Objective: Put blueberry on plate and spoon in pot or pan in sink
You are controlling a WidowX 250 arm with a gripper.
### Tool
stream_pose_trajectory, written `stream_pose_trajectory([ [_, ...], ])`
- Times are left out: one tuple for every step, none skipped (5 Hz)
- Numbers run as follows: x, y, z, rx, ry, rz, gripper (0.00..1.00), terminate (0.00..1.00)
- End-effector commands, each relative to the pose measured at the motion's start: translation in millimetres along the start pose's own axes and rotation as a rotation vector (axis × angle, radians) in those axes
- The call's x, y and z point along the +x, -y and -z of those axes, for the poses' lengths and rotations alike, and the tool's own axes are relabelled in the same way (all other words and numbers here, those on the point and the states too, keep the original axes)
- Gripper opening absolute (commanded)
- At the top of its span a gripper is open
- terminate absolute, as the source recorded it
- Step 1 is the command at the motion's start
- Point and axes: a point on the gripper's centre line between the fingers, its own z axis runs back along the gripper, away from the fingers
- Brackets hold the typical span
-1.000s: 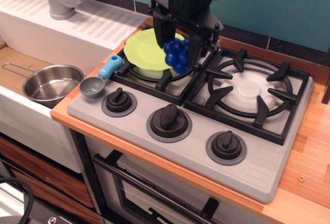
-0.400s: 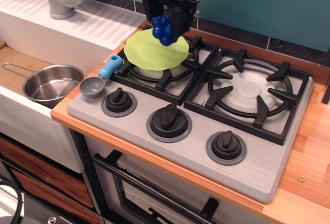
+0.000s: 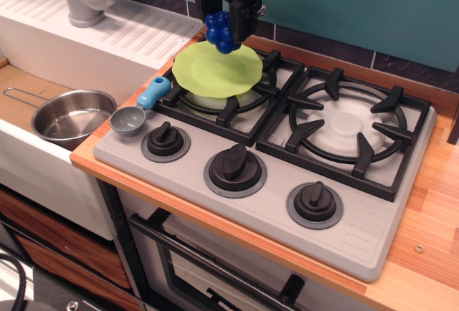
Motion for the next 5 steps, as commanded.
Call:
stream_pose_trajectory([
  [8.6, -8.4, -16.5, 0.032, 0.060, 0.004, 0.00, 0.00],
  [8.9, -3.8, -18.9, 0.040, 0.054, -0.008, 1.00, 0.00],
  [7.3, 2.7, -24.3, 0.044, 0.040, -0.026, 1.00, 0.00],
  [5.9, 9.0, -27.7, 0.042, 0.035, -0.040, 1.00, 0.00],
  [4.7, 13.5, -29.8, 0.045, 0.031, -0.045, 1.00, 0.00],
])
